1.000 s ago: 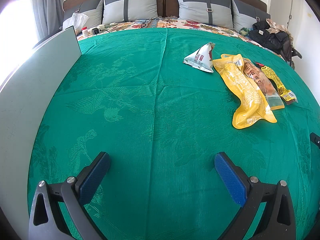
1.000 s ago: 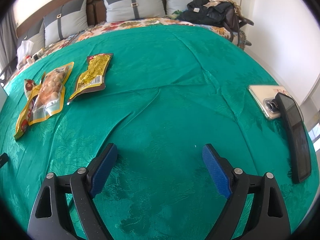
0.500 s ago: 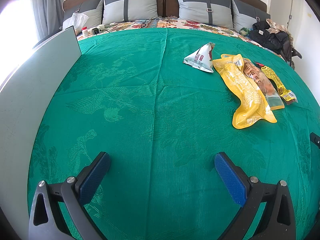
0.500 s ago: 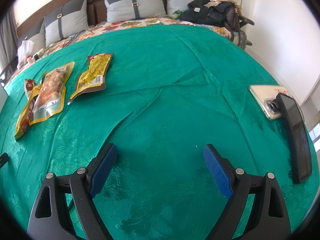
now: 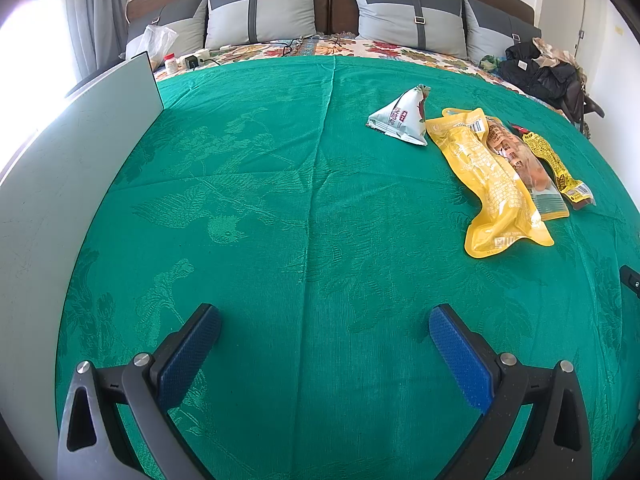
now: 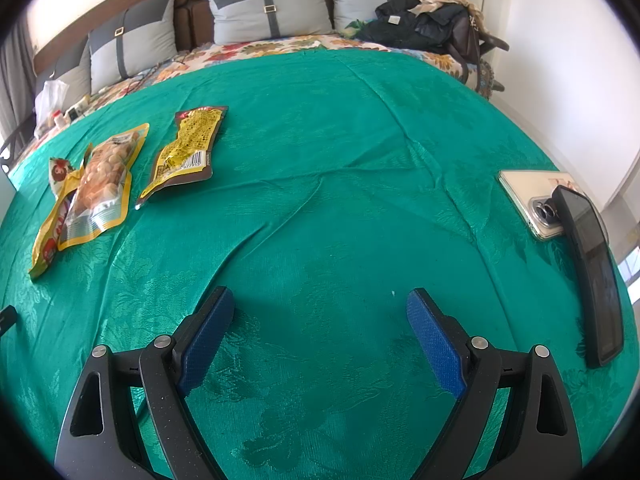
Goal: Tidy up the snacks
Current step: 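Grasp the long yellow pack with the left tool and lift it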
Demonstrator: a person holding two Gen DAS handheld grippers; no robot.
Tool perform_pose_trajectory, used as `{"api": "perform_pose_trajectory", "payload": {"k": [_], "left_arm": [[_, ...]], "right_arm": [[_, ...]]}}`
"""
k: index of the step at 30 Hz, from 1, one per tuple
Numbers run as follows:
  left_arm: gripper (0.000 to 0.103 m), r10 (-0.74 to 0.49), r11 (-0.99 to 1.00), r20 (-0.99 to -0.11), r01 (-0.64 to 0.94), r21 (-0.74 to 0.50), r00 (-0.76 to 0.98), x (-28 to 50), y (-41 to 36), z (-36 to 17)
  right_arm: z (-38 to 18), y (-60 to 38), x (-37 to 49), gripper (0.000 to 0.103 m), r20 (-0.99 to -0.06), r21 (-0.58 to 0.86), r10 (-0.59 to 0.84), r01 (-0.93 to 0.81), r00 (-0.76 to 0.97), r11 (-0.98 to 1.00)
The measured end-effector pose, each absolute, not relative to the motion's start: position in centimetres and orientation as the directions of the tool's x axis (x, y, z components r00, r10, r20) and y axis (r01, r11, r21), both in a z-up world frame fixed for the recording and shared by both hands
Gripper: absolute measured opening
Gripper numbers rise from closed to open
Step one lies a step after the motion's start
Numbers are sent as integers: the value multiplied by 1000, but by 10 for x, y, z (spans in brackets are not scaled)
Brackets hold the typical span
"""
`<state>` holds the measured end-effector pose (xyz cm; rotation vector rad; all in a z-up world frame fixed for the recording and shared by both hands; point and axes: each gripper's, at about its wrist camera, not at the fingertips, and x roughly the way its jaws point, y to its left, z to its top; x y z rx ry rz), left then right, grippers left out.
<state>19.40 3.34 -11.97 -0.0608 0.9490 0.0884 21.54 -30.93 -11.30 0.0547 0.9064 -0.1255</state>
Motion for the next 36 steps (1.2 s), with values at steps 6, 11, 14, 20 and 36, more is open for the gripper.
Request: {"api": "perform_pose_trajectory", "payload": {"k": [6, 11, 14, 20, 36], "left_arm": [[102, -145, 977, -800, -44, -209, 583, 219, 26, -93], [102, -240, 969, -829, 70, -238, 504, 272, -25, -74], [101, -172, 985, -874, 82, -151, 455, 297, -50, -87], [47, -244, 970, -865, 99, -223, 438, 286, -44, -97], [82, -127, 975, -911, 220, -41, 392, 169, -30, -100]], "right_arm": [[-113, -309, 215, 91, -788, -6, -85, 131, 610, 991], [-113, -309, 215, 91, -788, -5, -85, 131, 610, 991], [-113, -309, 215, 91, -788, -5, -84, 131, 610, 991], [-113, -309, 215, 91, -788, -5, -84, 131, 610, 991], [-113, -309, 215, 91, -788, -5, -84, 130, 610, 991]]}}
